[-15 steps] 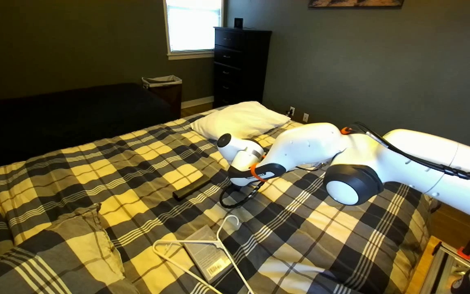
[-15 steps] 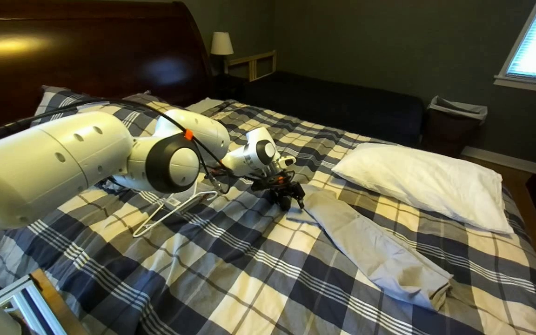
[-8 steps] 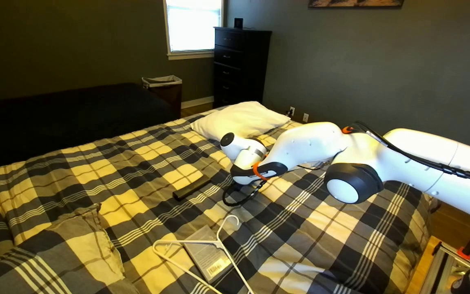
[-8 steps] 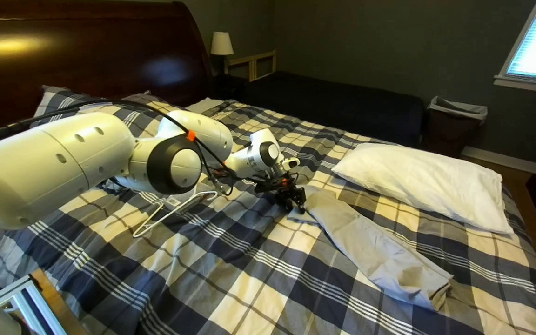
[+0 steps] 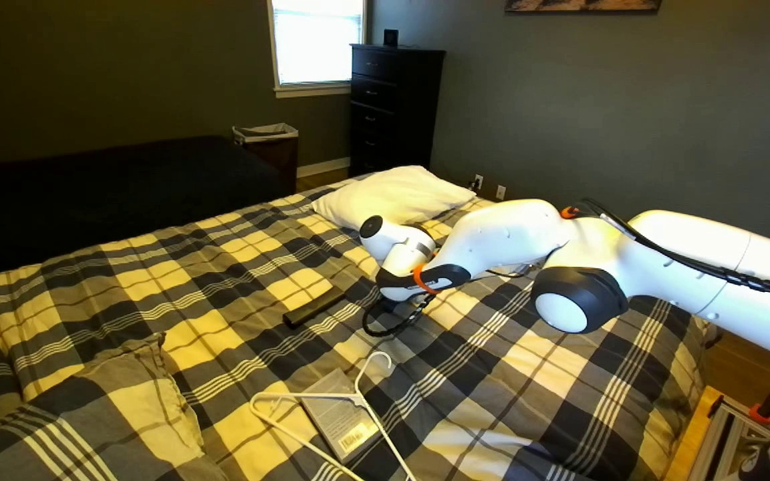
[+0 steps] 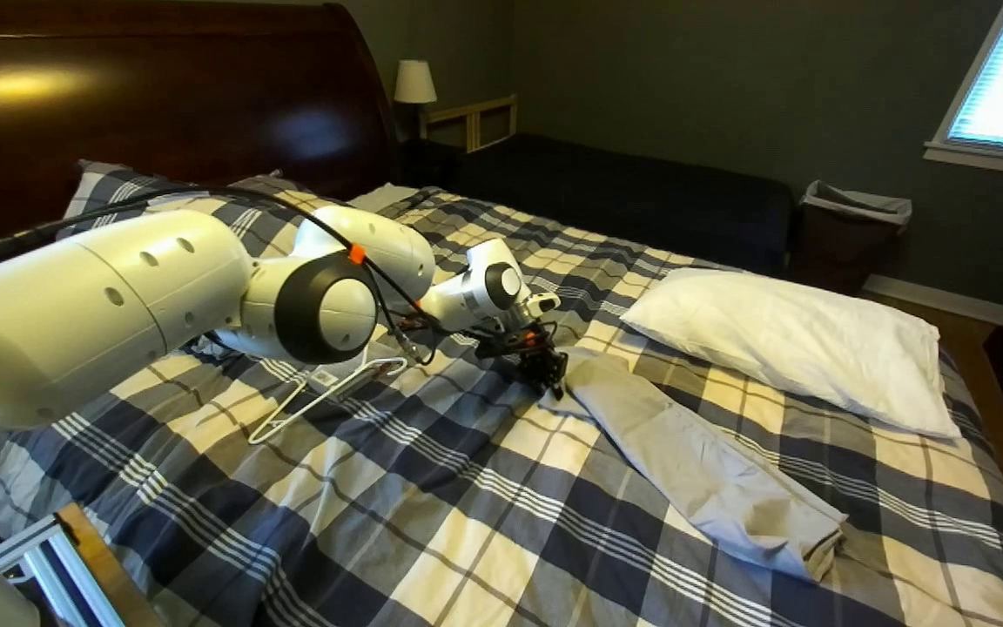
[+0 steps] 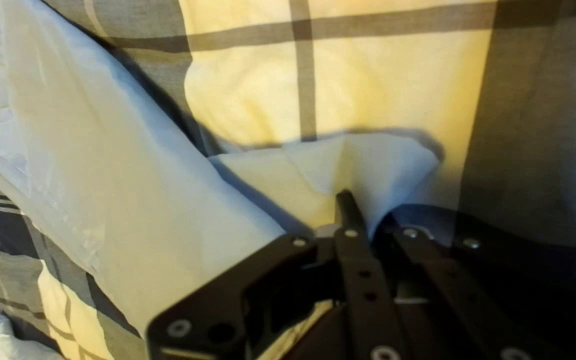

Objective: Pull the folded sheet to the left

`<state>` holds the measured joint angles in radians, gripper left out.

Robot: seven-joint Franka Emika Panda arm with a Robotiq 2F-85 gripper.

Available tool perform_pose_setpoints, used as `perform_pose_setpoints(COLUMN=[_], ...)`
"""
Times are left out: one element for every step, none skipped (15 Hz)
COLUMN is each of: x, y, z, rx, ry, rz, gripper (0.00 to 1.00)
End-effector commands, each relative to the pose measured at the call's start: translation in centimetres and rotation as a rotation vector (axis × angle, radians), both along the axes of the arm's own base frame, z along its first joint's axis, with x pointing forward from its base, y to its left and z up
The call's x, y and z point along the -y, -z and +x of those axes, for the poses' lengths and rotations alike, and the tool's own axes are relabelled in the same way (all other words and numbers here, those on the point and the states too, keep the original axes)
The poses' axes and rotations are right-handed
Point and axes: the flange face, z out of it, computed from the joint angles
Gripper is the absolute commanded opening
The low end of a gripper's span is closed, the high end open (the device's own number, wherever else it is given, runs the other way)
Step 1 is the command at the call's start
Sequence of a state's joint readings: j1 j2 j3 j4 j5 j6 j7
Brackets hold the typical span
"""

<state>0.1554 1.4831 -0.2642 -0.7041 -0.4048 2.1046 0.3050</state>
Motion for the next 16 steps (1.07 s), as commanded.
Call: perform_pose_setpoints(x=[-3.0, -4.5, -6.1, -7.7, -9.6, -11.0, -12.8, -14.7, -16.6, -18.4, -20.0, -21.3, -22.7, -23.7, -24.5, -25.1], y=[-1.5, -2.6, -3.4, -4.3, -4.8, -5.5, -6.1, -6.5, -6.8, -6.9, -7.0, -7.1, -7.0, -6.9, -6.8, -6.7], z=[1.3, 2.0, 2.3, 2.7, 2.8, 3.0, 3.0, 2.8, 2.6, 2.3, 1.9, 1.6, 1.2, 0.8, 0.5, 0.2], rx=[0.050, 0.086, 0.104, 0.123, 0.137, 0.152, 0.158, 0.159, 0.153, 0.144, 0.131, 0.113, 0.091, 0.065, 0.034, 0.009], ry=[-0.078, -0.140, -0.191, -0.245, -0.299, -0.352, -0.405, -0.461, -0.515, -0.568, -0.620, -0.673, -0.723, -0.773, -0.821, -0.871], rz=[0.068, 0.094, 0.106, 0.121, 0.140, 0.161, 0.184, 0.206, 0.224, 0.242, 0.261, 0.276, 0.290, 0.301, 0.312, 0.325], gripper=[0.02, 0.02, 0.02, 0.02, 0.02, 0.02, 0.02, 0.02, 0.02, 0.02, 0.02, 0.02, 0.02, 0.02, 0.02, 0.02])
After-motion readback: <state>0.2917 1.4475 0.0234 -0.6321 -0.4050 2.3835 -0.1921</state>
